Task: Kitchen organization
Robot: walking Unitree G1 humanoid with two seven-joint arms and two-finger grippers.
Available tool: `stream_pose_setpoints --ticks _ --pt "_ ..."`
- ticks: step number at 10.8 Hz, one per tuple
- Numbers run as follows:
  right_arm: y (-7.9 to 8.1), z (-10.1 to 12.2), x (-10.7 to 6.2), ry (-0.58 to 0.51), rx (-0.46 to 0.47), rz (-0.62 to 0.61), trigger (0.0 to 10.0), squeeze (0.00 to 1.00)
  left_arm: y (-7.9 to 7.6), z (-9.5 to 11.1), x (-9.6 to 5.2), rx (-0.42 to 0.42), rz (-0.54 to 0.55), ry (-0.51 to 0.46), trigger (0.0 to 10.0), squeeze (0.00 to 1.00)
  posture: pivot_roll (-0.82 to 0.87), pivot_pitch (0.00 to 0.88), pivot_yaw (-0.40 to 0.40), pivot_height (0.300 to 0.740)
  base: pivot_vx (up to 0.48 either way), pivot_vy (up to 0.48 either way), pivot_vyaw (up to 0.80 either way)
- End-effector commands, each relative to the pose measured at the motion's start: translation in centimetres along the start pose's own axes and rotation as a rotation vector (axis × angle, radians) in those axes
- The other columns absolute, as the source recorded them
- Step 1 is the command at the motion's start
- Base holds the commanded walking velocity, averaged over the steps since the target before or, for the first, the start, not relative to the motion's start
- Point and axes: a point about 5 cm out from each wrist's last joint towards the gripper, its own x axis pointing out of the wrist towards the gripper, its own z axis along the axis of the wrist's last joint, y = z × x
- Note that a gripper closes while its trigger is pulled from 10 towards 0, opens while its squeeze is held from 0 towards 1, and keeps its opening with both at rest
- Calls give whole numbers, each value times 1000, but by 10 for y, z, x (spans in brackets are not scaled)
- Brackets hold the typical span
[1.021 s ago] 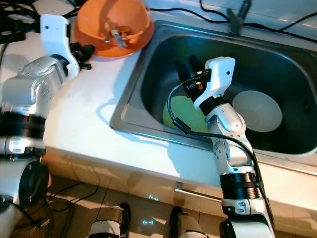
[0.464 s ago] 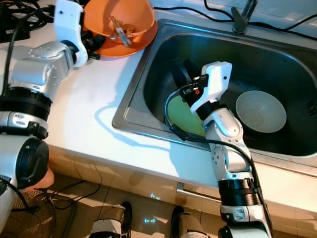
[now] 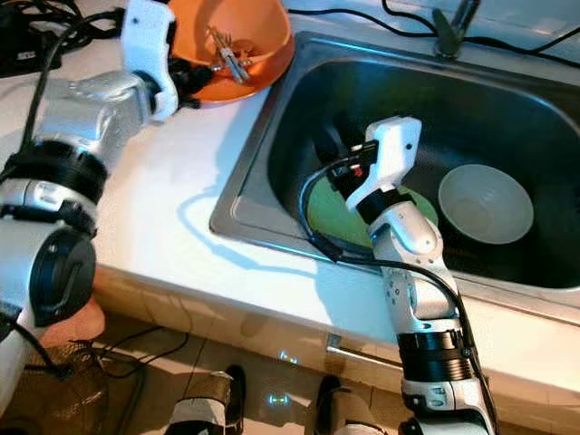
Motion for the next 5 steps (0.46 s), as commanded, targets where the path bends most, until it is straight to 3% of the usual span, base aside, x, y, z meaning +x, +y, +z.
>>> stream_pose_setpoints --ticks 1,5 --pt "2 1 -2 -5 4 10 10000 0 -4 7 2 -32 -12 -15 10000 0 193 243 4 740 0 0 0" --pt "3 0 -3 4 4 19 10000 0 0 -8 3 -165 28 16 10000 0 189 240 3 740 0 0 0"
